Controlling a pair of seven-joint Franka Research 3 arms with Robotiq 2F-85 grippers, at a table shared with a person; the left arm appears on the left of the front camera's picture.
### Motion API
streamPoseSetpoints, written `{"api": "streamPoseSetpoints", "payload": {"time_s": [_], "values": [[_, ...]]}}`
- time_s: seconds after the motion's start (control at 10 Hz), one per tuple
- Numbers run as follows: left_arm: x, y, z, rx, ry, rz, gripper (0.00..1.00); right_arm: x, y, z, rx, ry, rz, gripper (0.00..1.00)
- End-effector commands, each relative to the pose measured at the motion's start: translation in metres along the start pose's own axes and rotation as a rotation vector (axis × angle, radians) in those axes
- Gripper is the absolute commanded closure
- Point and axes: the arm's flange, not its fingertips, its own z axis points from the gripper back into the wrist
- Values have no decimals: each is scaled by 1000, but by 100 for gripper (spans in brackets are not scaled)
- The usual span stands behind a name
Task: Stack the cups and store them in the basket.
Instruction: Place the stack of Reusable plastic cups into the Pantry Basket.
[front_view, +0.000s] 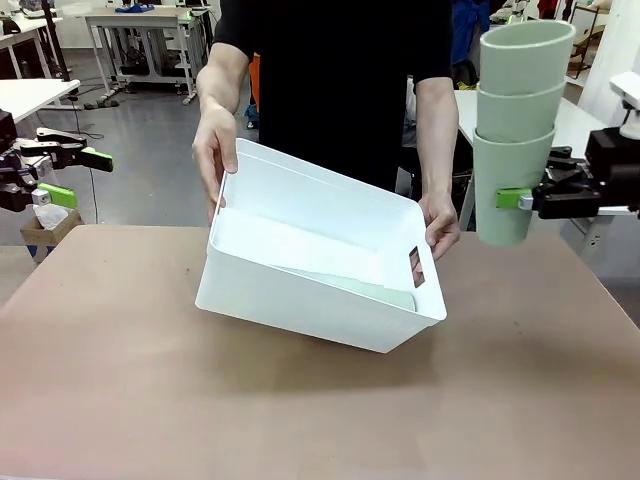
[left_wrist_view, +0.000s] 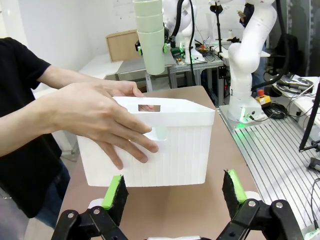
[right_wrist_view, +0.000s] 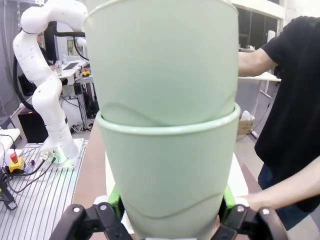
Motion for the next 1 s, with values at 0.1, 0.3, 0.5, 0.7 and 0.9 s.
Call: {"api": "streamPoseSetpoints", "payload": {"time_s": [0.1, 0.3, 0.5, 0.7, 0.9], "values": [[2, -1, -1, -2, 0, -3, 0, 42, 6, -37, -36, 100, -19, 14], [2, -1, -1, -2, 0, -3, 0, 60, 8, -67, -54, 187, -9, 14], [2, -1, -1, -2, 0, -3, 0, 67, 5, -96, -74, 260, -6, 14], [2, -1, -1, -2, 0, -3, 0, 68, 0, -129, -94, 332, 3, 14], [2, -1, -1, -2, 0, -3, 0, 63, -4, -160, -115, 387, 2, 14]]}}
